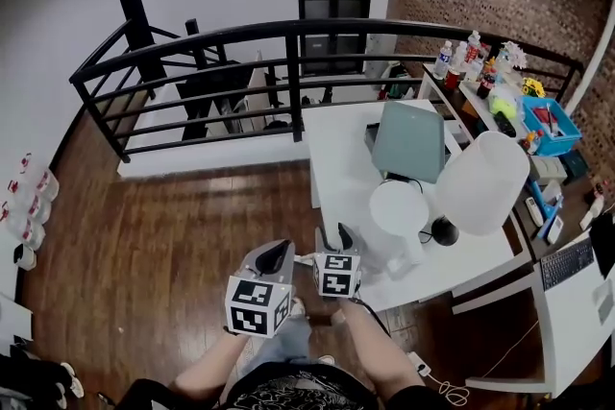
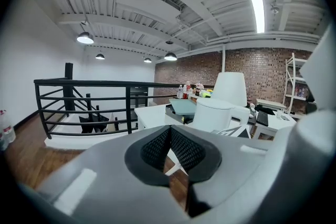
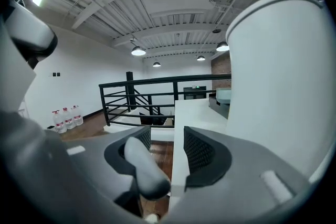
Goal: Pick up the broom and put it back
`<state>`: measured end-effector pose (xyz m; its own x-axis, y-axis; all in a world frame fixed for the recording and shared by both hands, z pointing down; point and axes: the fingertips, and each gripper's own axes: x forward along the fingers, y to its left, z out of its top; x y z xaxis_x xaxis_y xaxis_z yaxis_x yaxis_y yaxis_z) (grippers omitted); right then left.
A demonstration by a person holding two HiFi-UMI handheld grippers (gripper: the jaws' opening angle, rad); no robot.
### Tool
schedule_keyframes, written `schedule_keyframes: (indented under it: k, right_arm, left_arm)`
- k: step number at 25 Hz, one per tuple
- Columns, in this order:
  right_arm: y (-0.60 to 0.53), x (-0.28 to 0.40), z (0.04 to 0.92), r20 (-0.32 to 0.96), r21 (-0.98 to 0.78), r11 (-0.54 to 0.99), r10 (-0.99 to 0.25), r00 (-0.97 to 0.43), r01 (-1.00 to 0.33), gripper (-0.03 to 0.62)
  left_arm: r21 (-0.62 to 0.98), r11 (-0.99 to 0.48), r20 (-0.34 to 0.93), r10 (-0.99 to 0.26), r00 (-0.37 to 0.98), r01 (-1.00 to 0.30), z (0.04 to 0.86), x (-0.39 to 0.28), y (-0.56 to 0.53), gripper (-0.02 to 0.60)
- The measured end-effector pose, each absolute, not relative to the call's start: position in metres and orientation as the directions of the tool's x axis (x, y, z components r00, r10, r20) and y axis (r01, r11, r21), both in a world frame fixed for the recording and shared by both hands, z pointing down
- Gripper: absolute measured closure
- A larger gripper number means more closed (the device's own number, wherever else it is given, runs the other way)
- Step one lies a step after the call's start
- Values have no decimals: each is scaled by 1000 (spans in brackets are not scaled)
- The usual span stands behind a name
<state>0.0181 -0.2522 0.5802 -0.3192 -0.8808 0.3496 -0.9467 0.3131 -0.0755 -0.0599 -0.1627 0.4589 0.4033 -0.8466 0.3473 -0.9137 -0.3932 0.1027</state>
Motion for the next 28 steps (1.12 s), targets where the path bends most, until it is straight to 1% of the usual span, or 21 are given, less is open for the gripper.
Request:
schedule_keyframes:
  k: [12, 19, 28]
  right_arm:
    - [-211, 29, 582, 352, -35, 340, -876, -330, -940, 427]
    - [-183, 34, 567, 317, -42, 340, -887, -335, -939, 427]
    - [-157, 34, 530, 242, -67, 349, -903, -355, -935, 424]
  left_arm:
    - [130, -433, 339, -826, 450, -892, 465, -30, -154, 576]
    - [148, -442, 316, -827, 466, -885, 464, -23, -152, 577]
    - [162, -450, 320, -818, 478, -878, 466, -16, -141, 575]
